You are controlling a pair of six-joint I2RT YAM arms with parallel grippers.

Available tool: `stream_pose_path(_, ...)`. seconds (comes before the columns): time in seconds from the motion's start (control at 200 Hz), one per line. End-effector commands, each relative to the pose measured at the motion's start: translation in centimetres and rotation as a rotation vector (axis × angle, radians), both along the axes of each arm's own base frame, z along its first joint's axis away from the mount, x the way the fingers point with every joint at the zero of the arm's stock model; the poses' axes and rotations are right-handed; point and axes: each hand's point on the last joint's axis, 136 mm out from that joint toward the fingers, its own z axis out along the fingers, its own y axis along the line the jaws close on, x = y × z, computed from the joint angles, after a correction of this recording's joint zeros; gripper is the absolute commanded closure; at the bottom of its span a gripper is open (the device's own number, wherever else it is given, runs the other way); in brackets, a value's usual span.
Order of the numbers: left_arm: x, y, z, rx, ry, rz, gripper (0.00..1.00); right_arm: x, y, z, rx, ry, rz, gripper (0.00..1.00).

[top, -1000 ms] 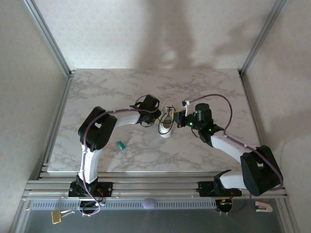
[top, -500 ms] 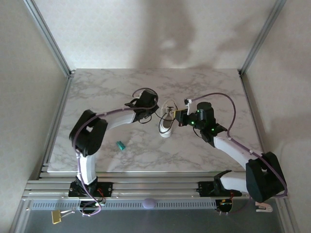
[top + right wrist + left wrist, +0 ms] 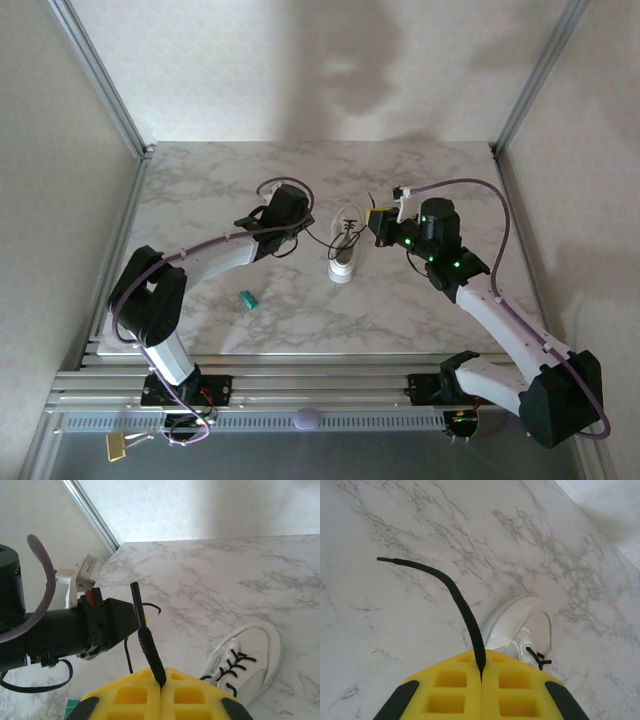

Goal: Tie the shoes

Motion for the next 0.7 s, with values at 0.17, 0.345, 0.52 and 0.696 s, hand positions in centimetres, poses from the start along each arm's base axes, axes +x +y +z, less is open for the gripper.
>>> stream_pose_path(0.17, 0.5, -0.5, 1.9, 0.008, -0.06, -0.059, 1.0, 0.1, -0.5, 1.9, -0.015, -0.019, -0.012, 1.0)
stream_pose_path(0.345, 0.8, -1.3, 2.8, 0.005, -0.086, -0.104, 1.0, -0.5, 0.7, 4.6, 0.071, -0.079, 0.059, 1.0)
stream_pose_path(0.52, 1.1, -1.2, 4.7, 0.005, -0.133, -0.119, 1.0, -0.9, 1.0, 7.2, 0.105, -0.128, 0.086, 1.0)
stream_pose_path(0.696, 1.1, -1.9, 5.9, -0.007, -0.175, -0.174, 1.0, -0.6, 0.9, 7.5, 0.101, -0.121, 0.076, 1.0)
